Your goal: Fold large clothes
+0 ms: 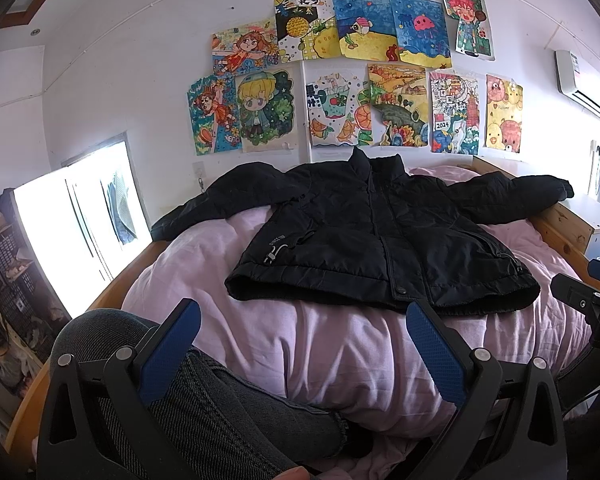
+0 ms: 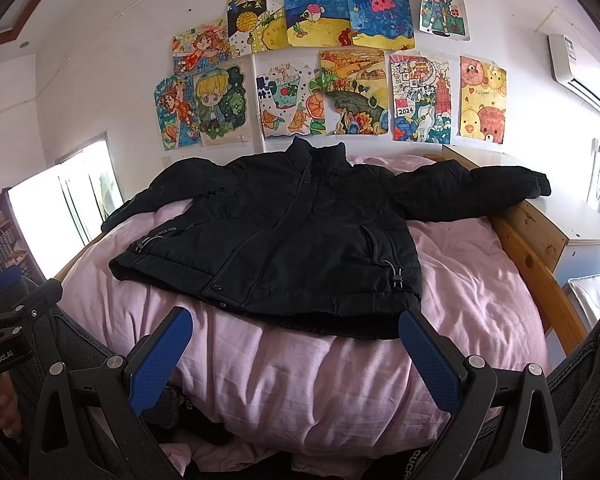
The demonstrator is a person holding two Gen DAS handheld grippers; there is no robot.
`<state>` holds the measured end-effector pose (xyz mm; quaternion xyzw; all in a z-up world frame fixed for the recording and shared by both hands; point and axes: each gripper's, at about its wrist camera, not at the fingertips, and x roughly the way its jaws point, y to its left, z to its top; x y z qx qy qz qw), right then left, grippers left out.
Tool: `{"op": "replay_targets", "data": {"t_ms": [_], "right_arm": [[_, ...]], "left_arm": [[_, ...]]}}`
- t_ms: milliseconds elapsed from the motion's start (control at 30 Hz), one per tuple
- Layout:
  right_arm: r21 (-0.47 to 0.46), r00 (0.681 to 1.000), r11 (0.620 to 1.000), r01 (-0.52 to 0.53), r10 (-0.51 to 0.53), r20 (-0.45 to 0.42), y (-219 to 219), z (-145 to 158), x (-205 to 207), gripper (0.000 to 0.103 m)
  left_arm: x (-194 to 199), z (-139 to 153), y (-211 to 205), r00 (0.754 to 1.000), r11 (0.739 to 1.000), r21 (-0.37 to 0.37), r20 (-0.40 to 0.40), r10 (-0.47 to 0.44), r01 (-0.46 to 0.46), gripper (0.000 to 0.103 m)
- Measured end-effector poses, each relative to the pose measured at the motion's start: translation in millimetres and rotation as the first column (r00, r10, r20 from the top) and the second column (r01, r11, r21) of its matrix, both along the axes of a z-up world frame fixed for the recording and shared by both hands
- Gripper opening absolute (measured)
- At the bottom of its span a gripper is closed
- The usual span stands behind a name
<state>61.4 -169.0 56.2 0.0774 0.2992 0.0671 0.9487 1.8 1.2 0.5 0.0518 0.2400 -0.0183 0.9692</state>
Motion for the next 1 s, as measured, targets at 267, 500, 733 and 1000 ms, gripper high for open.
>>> {"op": "replay_targets", "data": {"t_ms": [267, 500, 733, 1000], "right_arm": [[0.001, 1.000, 1.000, -0.001, 0.001, -0.001, 1, 0, 0, 0.103], [0.001, 1.000, 1.000, -0.001, 0.001, -0.001, 2, 1, 0, 0.103], [0.001, 1.000, 1.000, 0.002, -0.002, -0.011, 6, -1, 2, 0.103], [0.076, 1.000, 0.997, 0.003, -0.002, -0.023, -18, 9, 27, 0.103]], "left_arm": [[0, 0, 0, 1.000, 1.000, 0.000, 0.001, 0.000, 0.000, 0.101], [0, 0, 0, 1.000, 1.000, -0.001, 0.001, 0.000, 0.000, 0.101], [1, 5, 1, 1.000, 1.000, 0.006, -0.026, 0.003, -0.003, 0.101], [44, 36, -8, 0.994, 0.998, -0.014, -0.084, -0.065, 0.064, 0.101]]}}
